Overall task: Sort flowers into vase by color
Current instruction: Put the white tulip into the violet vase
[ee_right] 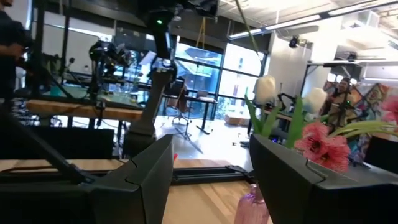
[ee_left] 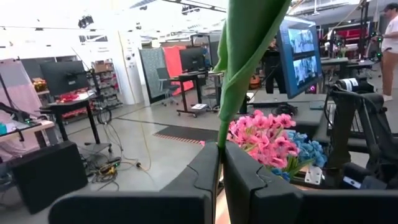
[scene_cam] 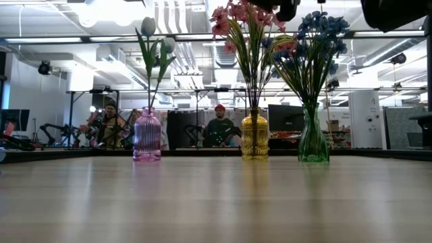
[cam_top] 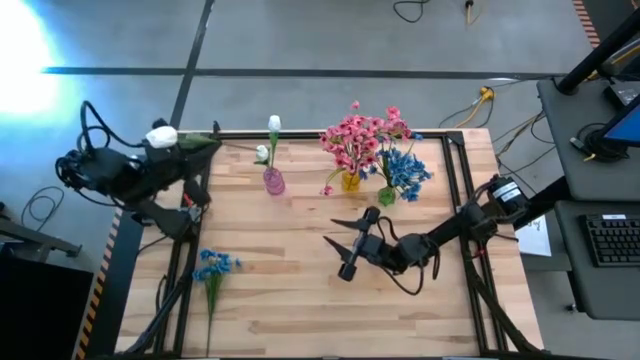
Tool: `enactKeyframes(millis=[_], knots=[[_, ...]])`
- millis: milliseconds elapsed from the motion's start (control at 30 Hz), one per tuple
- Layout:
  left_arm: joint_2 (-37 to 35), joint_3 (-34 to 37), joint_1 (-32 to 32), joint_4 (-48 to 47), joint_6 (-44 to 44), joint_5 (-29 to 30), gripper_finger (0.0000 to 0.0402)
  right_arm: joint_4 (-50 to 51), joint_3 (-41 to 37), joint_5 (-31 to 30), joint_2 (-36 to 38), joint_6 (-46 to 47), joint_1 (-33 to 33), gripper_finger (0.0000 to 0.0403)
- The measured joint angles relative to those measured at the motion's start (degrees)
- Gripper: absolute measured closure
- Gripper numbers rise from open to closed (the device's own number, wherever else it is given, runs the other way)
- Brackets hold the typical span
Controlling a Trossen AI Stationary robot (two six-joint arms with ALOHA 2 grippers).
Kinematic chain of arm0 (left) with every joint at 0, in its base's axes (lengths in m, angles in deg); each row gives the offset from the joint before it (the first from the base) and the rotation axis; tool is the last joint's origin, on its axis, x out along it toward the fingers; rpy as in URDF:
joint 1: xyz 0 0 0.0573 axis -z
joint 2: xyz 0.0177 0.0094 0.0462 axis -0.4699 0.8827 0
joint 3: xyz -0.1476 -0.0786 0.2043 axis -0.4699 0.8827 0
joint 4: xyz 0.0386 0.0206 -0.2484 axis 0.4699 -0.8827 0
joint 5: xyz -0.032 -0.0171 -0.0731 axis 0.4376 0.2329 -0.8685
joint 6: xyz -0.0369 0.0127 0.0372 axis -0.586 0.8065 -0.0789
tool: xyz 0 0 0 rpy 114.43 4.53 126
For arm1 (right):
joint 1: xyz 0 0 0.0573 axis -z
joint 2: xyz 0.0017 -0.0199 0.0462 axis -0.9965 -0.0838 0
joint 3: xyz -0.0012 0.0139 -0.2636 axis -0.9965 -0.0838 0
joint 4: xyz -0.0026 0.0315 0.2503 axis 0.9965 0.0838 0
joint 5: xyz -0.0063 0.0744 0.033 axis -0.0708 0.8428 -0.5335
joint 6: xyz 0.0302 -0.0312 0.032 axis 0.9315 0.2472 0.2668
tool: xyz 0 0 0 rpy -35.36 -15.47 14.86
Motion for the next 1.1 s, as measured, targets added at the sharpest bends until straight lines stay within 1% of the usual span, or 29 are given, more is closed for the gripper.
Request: enactKeyframes(millis=[200,267,300,400,467,533,600,733,867,967,1033,1100], knots=[[1.4,-4.0,0.0,-4.3,-1.8,0.0,0.0401,0.2,0.0,0.0,0.0,-0.1,0.7,0.0199],[1.7,-4.8,-0.1,-6.6,-2.6,0.8,0.0401,0.3,0.0,0.1,0.0,-0.5,0.6,0.0199],[1.8,-4.8,-0.4,-7.5,-3.0,2.2,0.0401,0.3,0.0,0.1,0.0,-0.4,0.6,0.0199],[1.6,-3.6,-1.9,-10.9,-5.3,9.8,0.0401,0.3,0.0,0.6,0.0,0.2,0.6,0.0199],[0.7,-2.5,-2.6,-15.3,-8.4,11.0,0.0401,0.3,0.0,0.6,0.0,0.9,0.6,0.0199],[-0.6,-0.9,-3.5,-18.2,-12.6,10.0,0.0401,0.3,0.0,0.6,0.0,1.8,0.6,0.0199],[-2.2,1.2,-4.5,-18.4,-15.2,9.4,0.0401,0.3,0.0,0.7,0.0,2.7,0.6,0.0199],[-4.9,6.0,-6.8,-16.4,-20.3,2.6,0.0401,0.3,0.0,0.8,0.0,3.9,0.6,0.0199],[-4.9,10.8,-10.0,-12.9,-20.9,1.2,0.0401,0.3,0.0,0.8,0.0,4.0,0.6,0.0199],[-4.5,13.1,-13.9,-11.4,-20.9,0.8,0.0401,0.3,0.0,0.8,0.0,4.0,0.6,0.0199],[-4.5,14.1,-17.2,-11.1,-21.0,-2.3,0.0401,0.3,0.0,0.8,0.0,4.0,0.6,0.0199],[-4.4,14.8,-21.4,-9.5,-21.0,-7.4,0.0401,0.4,0.0,0.7,0.0,4.0,0.6,0.0199]])
